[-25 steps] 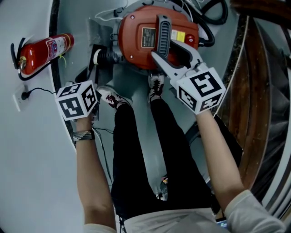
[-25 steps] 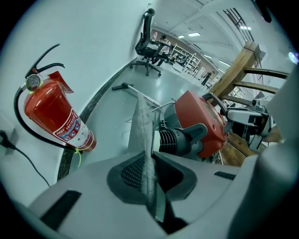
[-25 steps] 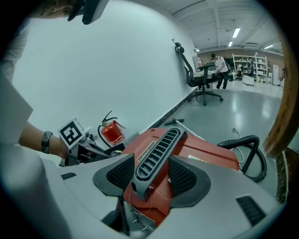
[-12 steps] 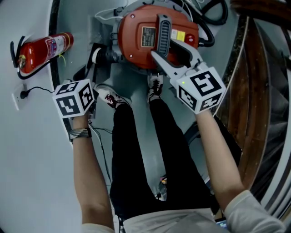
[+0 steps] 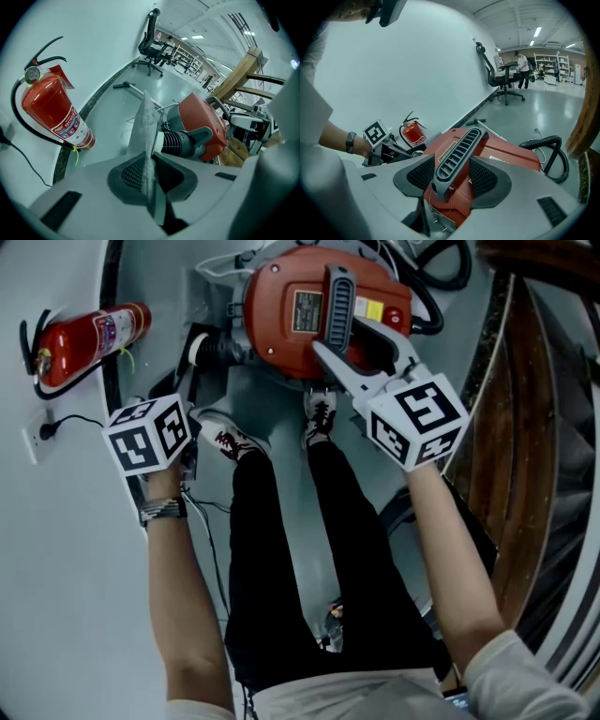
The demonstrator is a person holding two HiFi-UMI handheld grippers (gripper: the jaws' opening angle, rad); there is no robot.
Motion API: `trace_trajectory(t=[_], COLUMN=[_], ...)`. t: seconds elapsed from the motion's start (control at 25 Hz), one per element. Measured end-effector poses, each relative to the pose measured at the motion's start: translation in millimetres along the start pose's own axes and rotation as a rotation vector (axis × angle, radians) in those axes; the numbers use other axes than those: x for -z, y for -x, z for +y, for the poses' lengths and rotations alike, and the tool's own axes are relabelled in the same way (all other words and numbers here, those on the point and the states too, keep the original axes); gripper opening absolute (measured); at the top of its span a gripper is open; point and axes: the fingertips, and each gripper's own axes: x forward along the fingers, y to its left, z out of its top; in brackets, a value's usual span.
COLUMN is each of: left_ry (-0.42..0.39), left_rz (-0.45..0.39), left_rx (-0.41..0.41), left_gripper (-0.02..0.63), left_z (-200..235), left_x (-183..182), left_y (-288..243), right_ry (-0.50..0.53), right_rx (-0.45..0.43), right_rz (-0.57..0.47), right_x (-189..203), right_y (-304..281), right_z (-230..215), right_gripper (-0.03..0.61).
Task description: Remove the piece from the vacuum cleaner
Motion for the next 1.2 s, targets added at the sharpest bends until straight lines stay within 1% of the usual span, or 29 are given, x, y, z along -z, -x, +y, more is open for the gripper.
trace_trajectory(t=[0.08,0.68,0.92,1.2], left_ry=[0.014,0.034,0.055,0.049], left_rz=[-0.001,0.012,0.017,0.023], left_rx=[0.004,0.012,0.014,0.007], left_gripper=[0.032,0.034,0.035,0.037], left_z=[0.4,2.5,3.6,6.9], left_x=[0.9,0.3,0.7,0.7], left_y=[0.2,-1.2,-2.5,-3.2], right_ry=[0.0,-0.003,-0.004,-0.006], right_rx=[-0.002,0.0,0.0,-0.003], right_rz=[0.003,-0.012,-0.013,-0.019], right_x=[0.2,-0.7,-0.4,-0.8], right_y=[0.1,0.6,0.7,0.8], right_z=[0.2,0.4,0.1,0.7], right_gripper=[0.225,0.225,0.225,0.225])
